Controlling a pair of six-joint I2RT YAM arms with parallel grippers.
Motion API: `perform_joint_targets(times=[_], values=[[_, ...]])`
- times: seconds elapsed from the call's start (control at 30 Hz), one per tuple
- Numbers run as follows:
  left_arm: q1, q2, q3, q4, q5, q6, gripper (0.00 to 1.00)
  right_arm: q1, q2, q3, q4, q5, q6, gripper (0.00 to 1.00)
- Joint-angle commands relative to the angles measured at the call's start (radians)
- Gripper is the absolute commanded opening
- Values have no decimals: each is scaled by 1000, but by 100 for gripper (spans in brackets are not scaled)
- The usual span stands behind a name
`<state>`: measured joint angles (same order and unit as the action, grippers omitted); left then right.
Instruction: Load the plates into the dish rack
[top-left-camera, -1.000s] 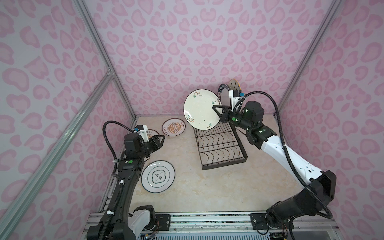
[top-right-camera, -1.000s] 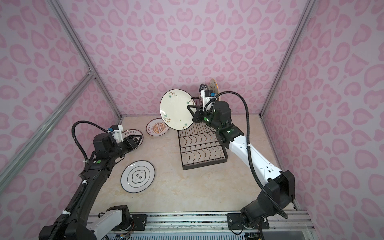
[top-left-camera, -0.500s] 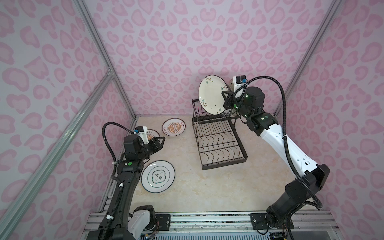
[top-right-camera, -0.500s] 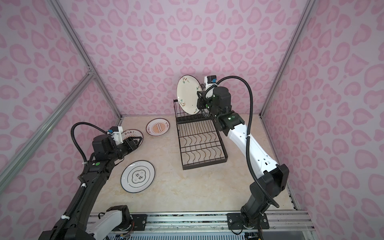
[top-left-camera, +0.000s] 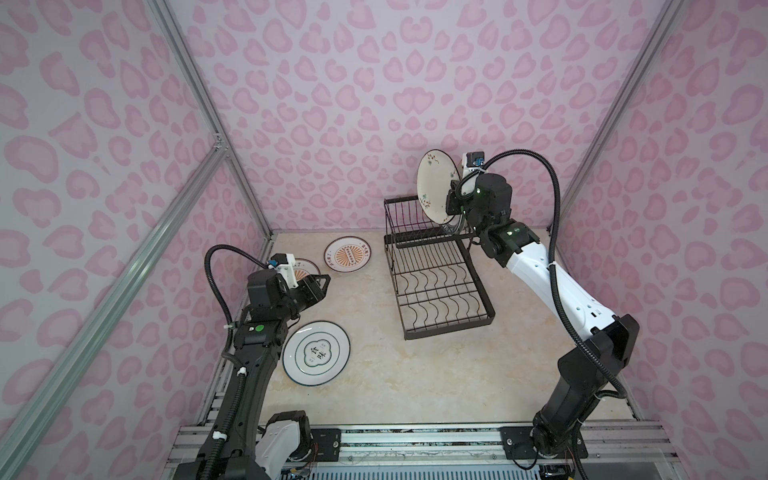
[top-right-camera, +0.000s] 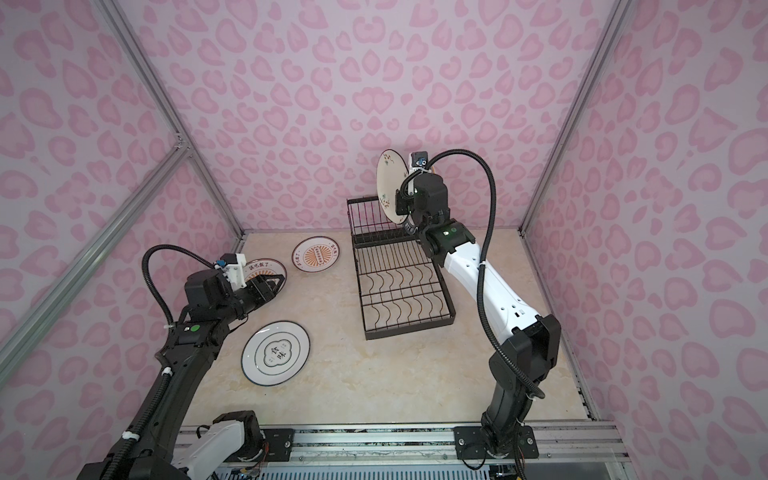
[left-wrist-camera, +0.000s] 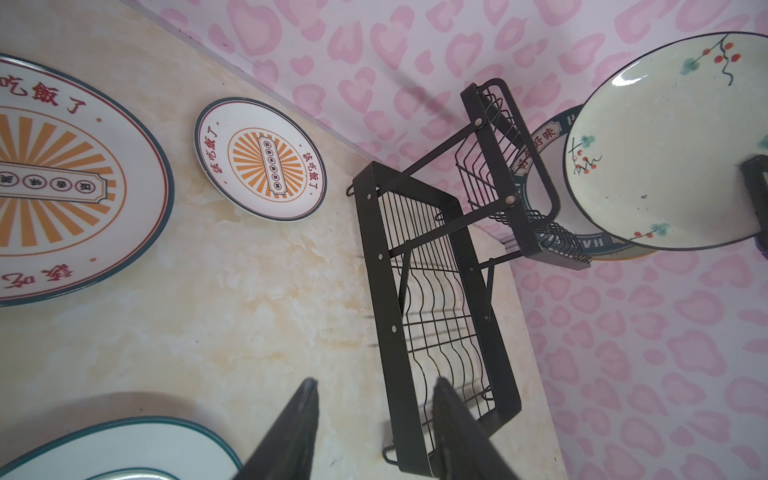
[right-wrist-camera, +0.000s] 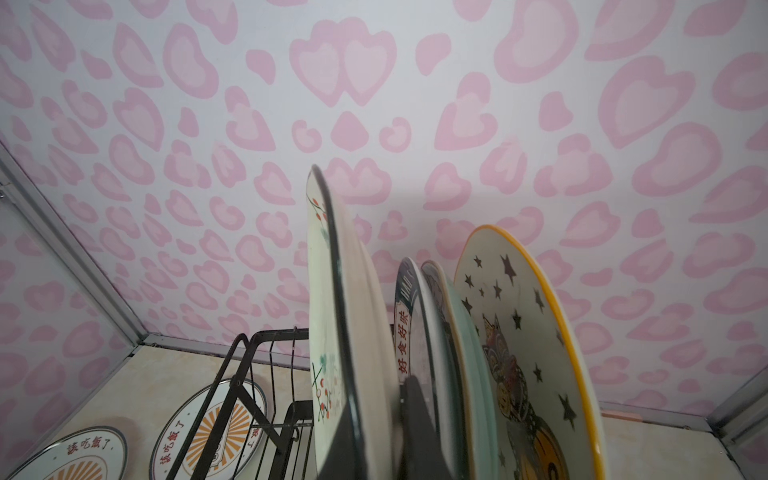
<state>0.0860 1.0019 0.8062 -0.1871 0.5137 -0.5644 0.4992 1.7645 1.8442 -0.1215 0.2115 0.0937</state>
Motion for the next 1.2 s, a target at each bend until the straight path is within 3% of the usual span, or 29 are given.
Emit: perform_joint_targets(times=[0.0,0.33,0.53,1.17], values=[[0,-3,-3,16,16,1,47,24,22,20,157,121,-61,0],[1,-9,-16,20,29,-6,47,109,77,39,264,341,-222,0],[1,-8,-14,10,34,3,46,117,123,74,269,398,-260,0],[2,10,5,-5,29,22,46,98,178,71,272,393,-276,0]])
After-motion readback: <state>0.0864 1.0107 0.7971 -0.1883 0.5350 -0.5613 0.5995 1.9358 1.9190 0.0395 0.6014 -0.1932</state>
